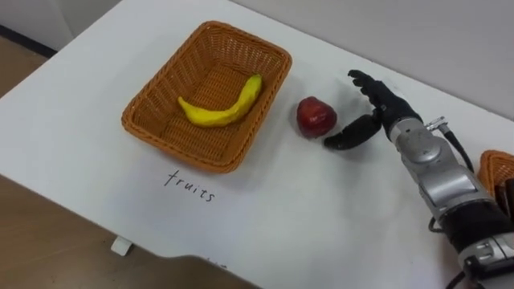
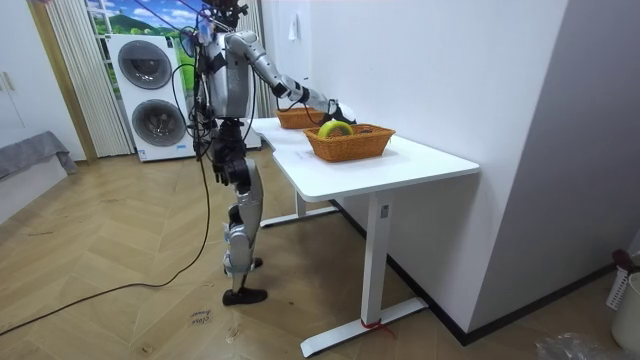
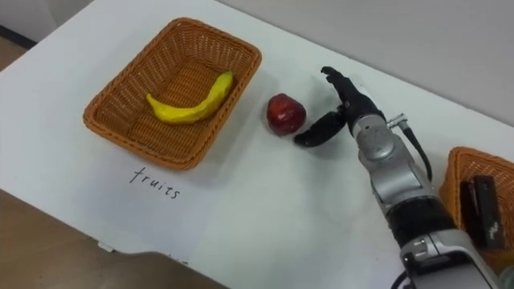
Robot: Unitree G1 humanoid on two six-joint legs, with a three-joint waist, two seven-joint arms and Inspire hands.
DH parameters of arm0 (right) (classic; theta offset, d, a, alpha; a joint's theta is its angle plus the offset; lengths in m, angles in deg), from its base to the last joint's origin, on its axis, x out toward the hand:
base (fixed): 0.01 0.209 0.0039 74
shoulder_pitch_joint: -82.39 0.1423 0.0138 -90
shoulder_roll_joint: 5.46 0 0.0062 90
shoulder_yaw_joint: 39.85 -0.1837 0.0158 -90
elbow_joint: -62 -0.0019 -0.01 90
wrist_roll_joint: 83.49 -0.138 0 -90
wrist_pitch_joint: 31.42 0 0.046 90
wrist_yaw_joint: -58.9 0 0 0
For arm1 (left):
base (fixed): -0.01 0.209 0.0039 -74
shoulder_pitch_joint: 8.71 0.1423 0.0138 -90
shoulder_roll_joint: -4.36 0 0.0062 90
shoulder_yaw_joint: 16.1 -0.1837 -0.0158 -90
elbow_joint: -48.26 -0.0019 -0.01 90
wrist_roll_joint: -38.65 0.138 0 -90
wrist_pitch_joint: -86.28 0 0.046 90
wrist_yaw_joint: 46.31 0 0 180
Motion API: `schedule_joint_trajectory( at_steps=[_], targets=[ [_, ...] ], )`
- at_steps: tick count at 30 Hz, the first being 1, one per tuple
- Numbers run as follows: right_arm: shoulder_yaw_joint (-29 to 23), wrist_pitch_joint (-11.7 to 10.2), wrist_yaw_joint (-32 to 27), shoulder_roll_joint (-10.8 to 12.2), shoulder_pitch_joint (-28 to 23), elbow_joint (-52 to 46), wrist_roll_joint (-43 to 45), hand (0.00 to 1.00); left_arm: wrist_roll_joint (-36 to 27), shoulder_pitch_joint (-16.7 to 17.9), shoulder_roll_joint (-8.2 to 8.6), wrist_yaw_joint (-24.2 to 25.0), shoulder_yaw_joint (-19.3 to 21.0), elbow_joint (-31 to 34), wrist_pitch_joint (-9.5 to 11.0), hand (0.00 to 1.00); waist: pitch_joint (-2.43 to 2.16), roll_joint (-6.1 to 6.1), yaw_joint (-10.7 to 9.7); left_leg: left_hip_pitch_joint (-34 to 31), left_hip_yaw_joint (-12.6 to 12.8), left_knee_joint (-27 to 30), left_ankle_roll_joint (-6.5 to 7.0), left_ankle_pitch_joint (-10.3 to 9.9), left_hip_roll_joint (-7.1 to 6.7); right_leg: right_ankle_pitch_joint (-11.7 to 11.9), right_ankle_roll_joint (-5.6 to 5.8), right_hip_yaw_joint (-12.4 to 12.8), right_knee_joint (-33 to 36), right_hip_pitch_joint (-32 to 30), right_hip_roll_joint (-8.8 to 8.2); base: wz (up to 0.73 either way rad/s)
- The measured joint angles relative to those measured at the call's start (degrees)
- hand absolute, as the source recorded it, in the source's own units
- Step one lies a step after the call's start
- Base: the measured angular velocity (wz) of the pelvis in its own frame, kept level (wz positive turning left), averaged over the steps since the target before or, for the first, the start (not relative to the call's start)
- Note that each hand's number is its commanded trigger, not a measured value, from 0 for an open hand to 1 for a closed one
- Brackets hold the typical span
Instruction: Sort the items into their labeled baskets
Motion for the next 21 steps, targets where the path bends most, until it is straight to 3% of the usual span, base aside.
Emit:
schedule_joint_trajectory(
  at_steps=[10, 21],
  targets=[
    [0.54, -0.02, 0.01, -0.11, 0.10, -0.17, -0.10, 0.00, -0.06, 0.05, -0.01, -0.03, -0.25, -1.94, 0.09, 0.00, -0.07, -0.10, 0.14, 0.00, 0.23, 0.01, 0.00, 0.00, 0.07, 0.06, -0.08, -0.14, 0.00, -0.11, -0.02, 0.00],
    [2.53, -0.57, 2.98, -0.19, 0.64, -2.35, 7.06, 0.00, -0.09, -0.12, -0.56, 0.34, -0.32, -1.92, 2.03, 0.00, -0.22, -0.50, 0.07, 0.22, 1.15, -0.07, 0.02, 0.00, 0.10, 0.09, -0.12, 1.26, 0.03, -0.34, 0.01, -0.04]
  ],
)
